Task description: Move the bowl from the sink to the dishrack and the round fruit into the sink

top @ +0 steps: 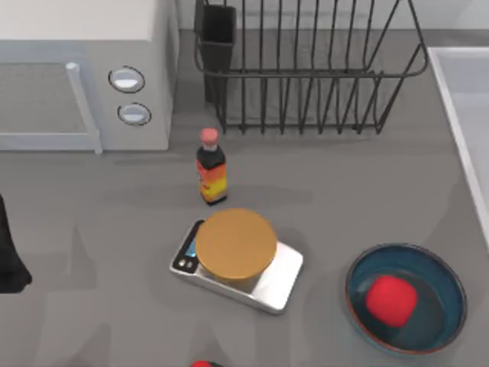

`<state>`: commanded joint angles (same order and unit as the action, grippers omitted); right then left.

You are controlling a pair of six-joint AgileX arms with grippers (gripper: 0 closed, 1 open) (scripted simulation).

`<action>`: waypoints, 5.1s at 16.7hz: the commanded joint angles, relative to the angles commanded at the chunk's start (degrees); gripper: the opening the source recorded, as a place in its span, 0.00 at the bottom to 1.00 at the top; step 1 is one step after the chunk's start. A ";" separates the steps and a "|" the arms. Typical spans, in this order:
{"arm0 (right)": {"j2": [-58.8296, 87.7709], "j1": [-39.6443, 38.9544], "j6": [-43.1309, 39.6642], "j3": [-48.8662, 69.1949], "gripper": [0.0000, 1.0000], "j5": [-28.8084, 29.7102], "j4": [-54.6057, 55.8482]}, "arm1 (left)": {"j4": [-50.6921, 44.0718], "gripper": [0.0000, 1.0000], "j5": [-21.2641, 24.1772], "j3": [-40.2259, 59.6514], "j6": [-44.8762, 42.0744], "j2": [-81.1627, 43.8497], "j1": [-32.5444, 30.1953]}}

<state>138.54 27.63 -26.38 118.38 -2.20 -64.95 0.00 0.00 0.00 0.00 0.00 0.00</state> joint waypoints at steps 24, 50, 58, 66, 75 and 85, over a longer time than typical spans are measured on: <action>-49.85 9.02 -14.34 -25.34 0.00 3.00 -18.94 | 0.00 1.00 0.00 0.00 0.00 0.00 0.00; -43.13 -73.17 27.69 -23.60 0.00 49.31 64.63 | 0.00 1.00 0.00 0.00 0.00 0.00 0.00; -35.02 -70.22 27.70 -29.28 0.00 46.37 78.09 | 0.00 1.00 0.00 0.00 0.00 0.00 0.00; -22.01 -64.21 27.42 -41.27 0.00 40.64 104.13 | 0.00 1.00 0.00 0.00 0.00 0.00 0.00; -21.39 -63.84 27.40 -42.00 0.30 40.31 105.10 | 0.00 1.00 0.00 0.00 0.00 0.00 0.00; -21.39 -63.84 27.40 -42.00 1.00 40.31 105.10 | 0.00 1.00 0.00 0.00 0.00 0.00 0.00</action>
<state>117.14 -36.21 1.02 76.38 38.11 40.15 0.00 0.00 0.00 0.00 0.00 0.00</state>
